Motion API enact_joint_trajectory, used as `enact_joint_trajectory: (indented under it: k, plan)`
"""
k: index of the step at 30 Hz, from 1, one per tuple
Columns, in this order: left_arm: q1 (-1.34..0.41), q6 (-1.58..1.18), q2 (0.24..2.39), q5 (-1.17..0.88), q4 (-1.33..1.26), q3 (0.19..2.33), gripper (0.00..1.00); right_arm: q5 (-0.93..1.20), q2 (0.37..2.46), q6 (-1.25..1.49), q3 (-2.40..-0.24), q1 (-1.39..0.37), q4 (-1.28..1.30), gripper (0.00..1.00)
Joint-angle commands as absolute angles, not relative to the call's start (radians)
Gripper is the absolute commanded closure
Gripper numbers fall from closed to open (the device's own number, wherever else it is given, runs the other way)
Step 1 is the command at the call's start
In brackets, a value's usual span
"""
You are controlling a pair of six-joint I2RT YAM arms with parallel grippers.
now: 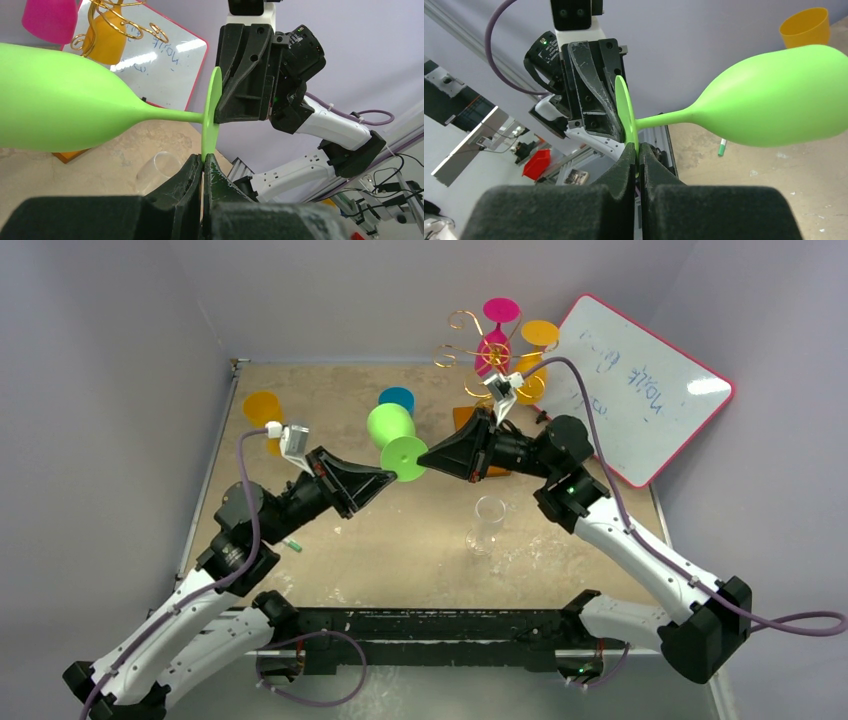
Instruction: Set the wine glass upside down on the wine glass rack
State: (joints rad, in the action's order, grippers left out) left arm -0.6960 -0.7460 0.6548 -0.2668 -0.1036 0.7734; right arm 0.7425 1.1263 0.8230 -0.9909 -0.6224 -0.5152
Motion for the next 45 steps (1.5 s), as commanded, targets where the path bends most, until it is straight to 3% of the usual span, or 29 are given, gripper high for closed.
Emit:
enact_joint_trajectory:
  k: [1,3,4,7,14,17,21,29,45]
  plan:
    - [-0.697,-0.705,0.626,-0.225,-0.078,0.790,1.00,0.716,1.116,0.871,-1.019,-0.624,-0.599,1.00]
    - [-0.697,-0.679,0.626,-0.201,-0.032,0.805,0.90,0.695,1.113,0.868,-1.024,-0.624,-0.579,1.00]
    - [-0.697,-0.661,0.628,-0.187,-0.008,0.811,0.78,0.684,1.114,0.859,-1.029,-0.624,-0.562,1.00]
    - [-0.697,-0.606,0.633,-0.132,0.088,0.841,0.58,0.643,1.117,0.822,-1.053,-0.624,-0.501,1.00]
    - [-0.698,-0.491,0.608,-0.033,0.267,0.886,0.43,0.598,1.148,0.735,-1.158,-0.624,-0.342,1.00]
    - [-0.698,-0.471,0.586,0.015,0.316,0.892,0.17,0.562,1.157,0.730,-1.205,-0.624,-0.296,1.00]
    - [-0.697,-0.441,0.562,0.084,0.369,0.902,0.01,0.489,1.151,0.712,-1.253,-0.623,-0.244,1.00]
    - [-0.698,-0.410,0.549,0.217,0.450,0.908,0.00,0.347,1.159,0.634,-1.393,-0.623,-0.121,1.00]
    - [-0.698,-0.368,0.461,0.330,0.453,0.806,0.00,-0.194,1.132,0.392,-1.687,-0.623,0.161,1.00]
